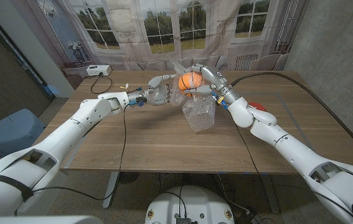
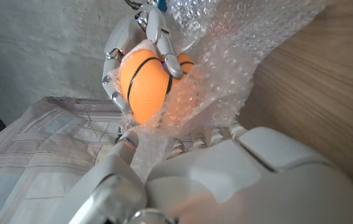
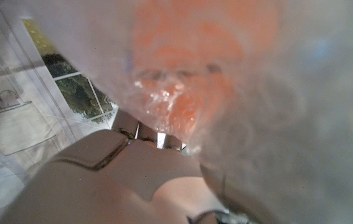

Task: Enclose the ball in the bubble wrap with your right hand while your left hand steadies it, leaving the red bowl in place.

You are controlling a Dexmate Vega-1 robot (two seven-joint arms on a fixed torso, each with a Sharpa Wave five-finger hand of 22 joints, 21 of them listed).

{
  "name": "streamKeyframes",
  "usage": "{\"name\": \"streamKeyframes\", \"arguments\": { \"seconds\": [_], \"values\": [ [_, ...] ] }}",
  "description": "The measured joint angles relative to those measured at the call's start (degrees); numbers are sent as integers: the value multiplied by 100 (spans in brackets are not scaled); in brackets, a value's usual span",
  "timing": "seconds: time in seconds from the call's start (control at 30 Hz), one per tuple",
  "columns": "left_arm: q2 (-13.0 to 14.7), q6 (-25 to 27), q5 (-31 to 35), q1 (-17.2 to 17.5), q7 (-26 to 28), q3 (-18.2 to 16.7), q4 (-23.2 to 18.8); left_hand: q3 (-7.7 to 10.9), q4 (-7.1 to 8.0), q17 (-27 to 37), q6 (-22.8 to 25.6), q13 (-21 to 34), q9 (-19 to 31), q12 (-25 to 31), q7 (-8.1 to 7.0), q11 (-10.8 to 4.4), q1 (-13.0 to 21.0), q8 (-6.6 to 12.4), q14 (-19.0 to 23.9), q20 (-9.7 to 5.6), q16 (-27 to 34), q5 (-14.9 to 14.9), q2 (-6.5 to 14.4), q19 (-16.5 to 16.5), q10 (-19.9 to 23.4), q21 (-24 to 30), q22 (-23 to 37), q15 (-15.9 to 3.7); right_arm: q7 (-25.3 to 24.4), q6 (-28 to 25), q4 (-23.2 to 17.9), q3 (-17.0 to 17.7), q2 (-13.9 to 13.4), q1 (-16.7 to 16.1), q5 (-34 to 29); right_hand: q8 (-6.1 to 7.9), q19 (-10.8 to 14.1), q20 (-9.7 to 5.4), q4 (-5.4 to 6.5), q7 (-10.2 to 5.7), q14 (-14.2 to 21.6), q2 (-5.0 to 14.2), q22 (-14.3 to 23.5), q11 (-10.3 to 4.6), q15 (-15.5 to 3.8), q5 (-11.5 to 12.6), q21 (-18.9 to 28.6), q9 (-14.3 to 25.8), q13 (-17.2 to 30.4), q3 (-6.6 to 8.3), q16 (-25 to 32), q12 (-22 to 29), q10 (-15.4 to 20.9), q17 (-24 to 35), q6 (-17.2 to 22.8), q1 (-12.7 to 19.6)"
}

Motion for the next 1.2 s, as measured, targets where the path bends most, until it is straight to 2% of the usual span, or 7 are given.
{"name": "streamKeyframes", "arguments": {
  "seconds": [0.17, 0.33, 0.6, 0.87, 0.93, 0.97, 1.2],
  "values": [
    [147, -35, 198, 69, 564, 79, -278, -33, 33, 0, 0, 0, 0, 0, 0, 1, -14, 0, 0, 123, 0, 0, 10, 1, -1, -90, 0, 0, 549, -64, 95, -196, -26, 1, 312, 0, -1, -1, 0, 0, 0, 0, -6, 0, 0, -1, 0, -12, 1, 1, -1, -23, 0, 11, 0, 0],
    [306, -35, 414, 112, 1051, 162, -562, -57, 57, 11, 0, 0, 0, 29, 1, 43, -69, 0, -30, 123, 0, 0, 6, 1, 0, -101, 0, 29, 968, -77, 255, -442, -13, 33, 473, -1, -1, -1, 1, 0, 0, 0, -40, 0, 0, -3, 45, -14, 4, 1, -34, -40, 0, 31, -1, -1],
    [416, -13, 469, 146, 1248, 210, -713, -73, 123, 27, 0, 0, 0, 29, 2, 43, -130, 0, -30, 123, 0, -24, 6, 1, 0, -101, 26, 28, 1153, -61, 532, -780, 55, 114, 368, -4, -2, -2, 1, 1, 0, 1, -59, 0, 0, -7, 72, -24, 100, 2, -45, -45, 0, 51, -1, -1],
    [440, 51, 224, 192, 1147, 192, -726, -103, 153, 27, 0, 0, 1, 29, 2, 105, -174, 0, -30, 123, 0, -24, 6, 1, 0, -72, 25, 28, 393, -229, 920, -1156, 170, 246, -363, -18, -3, -3, 9, 2, 0, 1, -79, 0, 0, -16, 136, -20, 101, 9, -82, -44, 0, 82, -2, -1],
    [441, 61, 169, 197, 1117, 187, -726, -120, 170, 27, 0, 1, 1, 29, 2, 105, -174, 0, -30, 122, 0, -24, 6, 1, 0, -72, 25, 28, 393, -229, 1036, -1249, 204, 292, -363, -29, -3, -3, 10, 2, 1, 1, -85, 0, 0, -17, 137, -19, 101, 11, -83, -45, 0, 82, -2, -1],
    [450, 63, 148, 215, 1109, 178, -726, -120, 169, 27, 0, 1, 1, 29, 2, 105, -174, 0, -30, 122, 0, -24, 6, 1, 0, -72, 25, 28, -15, -408, 1113, -1314, 225, 324, -676, -35, -3, -3, 15, 3, 1, 1, -96, 0, 0, -17, 139, -19, 101, 15, -83, -45, 0, 82, -2, -1],
    [488, 67, 23, 250, 1055, 147, -731, -120, 169, 26, 0, 0, 1, 29, 3, 105, -205, 0, -30, 122, 28, -24, -24, 0, 0, -73, 23, 28, -735, -796, 1395, -1701, 296, 481, -1287, -1, -4, -4, 22, 1, 56, 0, -117, 0, -10, -17, 171, -19, 113, 23, -90, -56, 0, 103, -1, -1]
  ]
}}
